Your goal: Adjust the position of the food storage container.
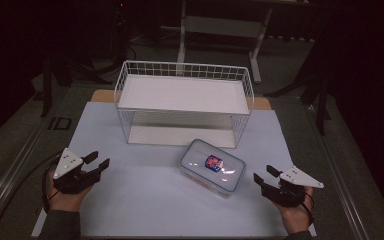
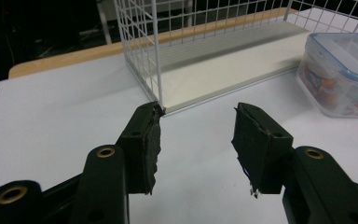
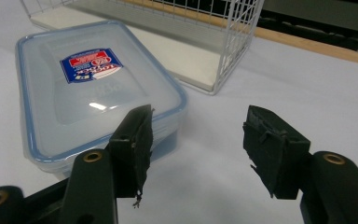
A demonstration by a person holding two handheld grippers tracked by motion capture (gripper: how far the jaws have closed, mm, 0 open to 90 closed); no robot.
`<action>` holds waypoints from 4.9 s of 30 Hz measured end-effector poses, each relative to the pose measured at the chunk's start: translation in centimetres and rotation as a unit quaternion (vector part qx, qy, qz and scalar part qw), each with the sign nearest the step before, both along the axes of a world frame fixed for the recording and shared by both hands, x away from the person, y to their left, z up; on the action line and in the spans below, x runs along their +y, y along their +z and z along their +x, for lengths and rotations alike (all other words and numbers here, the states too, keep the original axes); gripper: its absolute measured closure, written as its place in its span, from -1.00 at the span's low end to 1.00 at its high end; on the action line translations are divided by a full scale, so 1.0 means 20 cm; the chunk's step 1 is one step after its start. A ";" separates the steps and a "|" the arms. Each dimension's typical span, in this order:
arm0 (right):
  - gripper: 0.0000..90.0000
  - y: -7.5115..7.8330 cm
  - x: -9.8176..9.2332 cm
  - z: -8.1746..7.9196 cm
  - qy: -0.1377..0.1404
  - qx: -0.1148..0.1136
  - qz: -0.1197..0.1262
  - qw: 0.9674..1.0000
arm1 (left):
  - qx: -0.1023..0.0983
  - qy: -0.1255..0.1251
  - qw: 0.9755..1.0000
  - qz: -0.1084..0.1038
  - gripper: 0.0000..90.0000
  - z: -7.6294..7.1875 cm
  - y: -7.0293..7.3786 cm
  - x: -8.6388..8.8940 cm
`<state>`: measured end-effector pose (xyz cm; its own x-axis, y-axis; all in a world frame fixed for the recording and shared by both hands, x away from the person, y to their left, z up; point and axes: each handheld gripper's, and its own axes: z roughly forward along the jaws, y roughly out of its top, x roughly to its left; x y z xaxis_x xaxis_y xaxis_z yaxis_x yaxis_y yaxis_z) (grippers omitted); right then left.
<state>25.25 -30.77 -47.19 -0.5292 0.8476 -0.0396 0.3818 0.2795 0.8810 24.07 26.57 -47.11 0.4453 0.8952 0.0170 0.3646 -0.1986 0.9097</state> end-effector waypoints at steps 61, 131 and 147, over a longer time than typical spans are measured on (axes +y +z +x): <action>1.00 -0.11 0.37 -0.01 0.174 0.070 -0.088 0.978 | 0.003 0.007 1.000 0.009 0.07 0.04 -0.02 -0.03; 1.00 -0.06 0.62 0.53 0.045 0.103 -0.018 0.993 | 0.013 -0.002 1.000 0.014 0.05 0.06 -0.04 -0.05; 0.89 -0.05 0.68 0.51 0.066 0.105 -0.020 0.992 | 0.022 -0.007 1.000 0.015 0.02 0.08 -0.05 -0.06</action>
